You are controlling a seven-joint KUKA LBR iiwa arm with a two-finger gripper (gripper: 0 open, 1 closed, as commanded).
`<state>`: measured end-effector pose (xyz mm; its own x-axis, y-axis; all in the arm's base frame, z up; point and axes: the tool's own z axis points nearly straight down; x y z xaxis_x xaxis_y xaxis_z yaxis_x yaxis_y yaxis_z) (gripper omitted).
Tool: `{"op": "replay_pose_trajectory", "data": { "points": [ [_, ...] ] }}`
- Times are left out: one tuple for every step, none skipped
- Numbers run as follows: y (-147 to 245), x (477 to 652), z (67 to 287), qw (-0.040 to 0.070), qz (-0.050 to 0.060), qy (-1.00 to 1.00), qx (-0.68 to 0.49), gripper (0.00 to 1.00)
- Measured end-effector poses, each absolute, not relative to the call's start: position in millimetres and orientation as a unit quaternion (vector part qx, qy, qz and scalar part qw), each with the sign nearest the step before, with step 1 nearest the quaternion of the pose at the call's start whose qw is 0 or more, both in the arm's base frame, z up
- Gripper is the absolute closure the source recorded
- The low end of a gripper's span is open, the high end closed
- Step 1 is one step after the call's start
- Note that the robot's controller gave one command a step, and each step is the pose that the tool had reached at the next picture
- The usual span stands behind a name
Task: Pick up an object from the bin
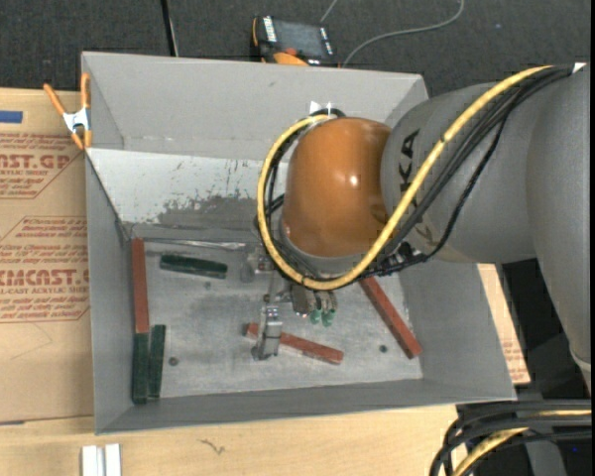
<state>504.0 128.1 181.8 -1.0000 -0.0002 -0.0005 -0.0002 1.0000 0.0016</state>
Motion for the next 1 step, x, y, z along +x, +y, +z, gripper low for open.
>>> {"op": "replay_pose_trajectory", "data": {
  "points": [
    [86.6, 513.6, 94.6, -0.002, -0.001, 0.993, 0.115, 0.00]
  ]
}}
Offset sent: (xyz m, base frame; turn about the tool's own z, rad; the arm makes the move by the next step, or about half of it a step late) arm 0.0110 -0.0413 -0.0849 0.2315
